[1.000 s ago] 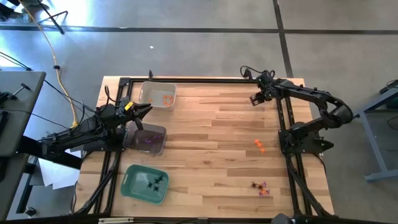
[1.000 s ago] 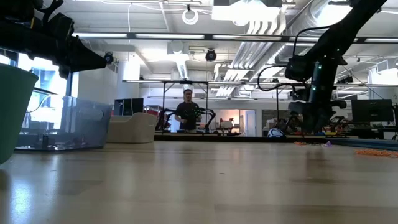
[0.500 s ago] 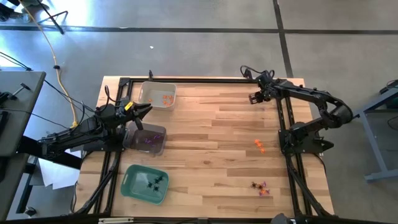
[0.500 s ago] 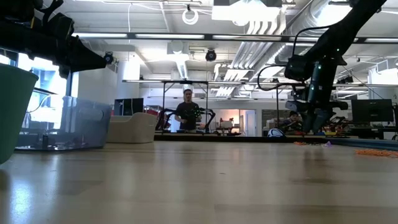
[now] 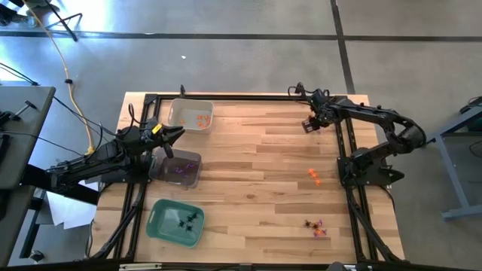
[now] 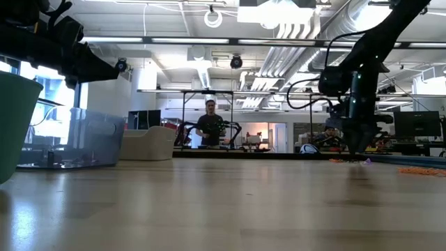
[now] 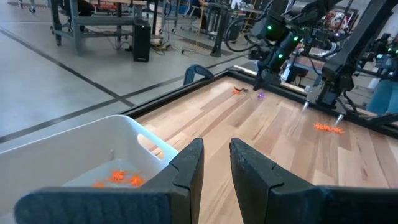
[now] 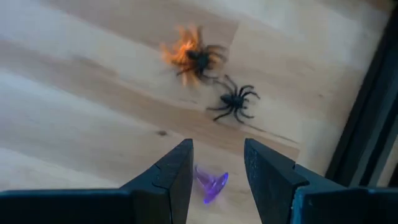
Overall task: Sort Halloween decoration
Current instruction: Put the top right black spider into the green bin
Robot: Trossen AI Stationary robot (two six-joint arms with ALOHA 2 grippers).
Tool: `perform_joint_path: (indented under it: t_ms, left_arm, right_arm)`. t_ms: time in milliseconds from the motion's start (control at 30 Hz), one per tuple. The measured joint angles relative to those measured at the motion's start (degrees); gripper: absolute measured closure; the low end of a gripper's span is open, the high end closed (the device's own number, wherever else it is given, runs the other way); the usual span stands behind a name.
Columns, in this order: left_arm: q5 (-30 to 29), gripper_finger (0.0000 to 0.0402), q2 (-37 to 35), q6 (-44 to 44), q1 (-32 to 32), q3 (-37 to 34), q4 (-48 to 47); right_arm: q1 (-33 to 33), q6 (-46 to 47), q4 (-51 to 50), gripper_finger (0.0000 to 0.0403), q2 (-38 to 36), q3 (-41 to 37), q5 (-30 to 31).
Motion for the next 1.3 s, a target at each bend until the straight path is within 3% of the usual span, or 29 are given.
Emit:
perform_joint_path:
  t_ms: [667,1000,1300]
  left_arm:
    - [0.0,0.0337,0.0,-0.2,0.0,0.0,-0.3]
    - [0.0,0.0337,0.0,0.1,0.0,0.0,-0.3]
    - [0.0,0.0337,0.0,0.7,0.0,0.0,-0.3]
  right_arm:
    - [2.5,6.3,4.2,0.0265,4.5,0.0,8.3]
    - [6.0,7.3,5.3,0.0265,10.6,0.3,18.0]
    - [7.0,7.1,6.0,0.0265,11.6,0.4,16.7]
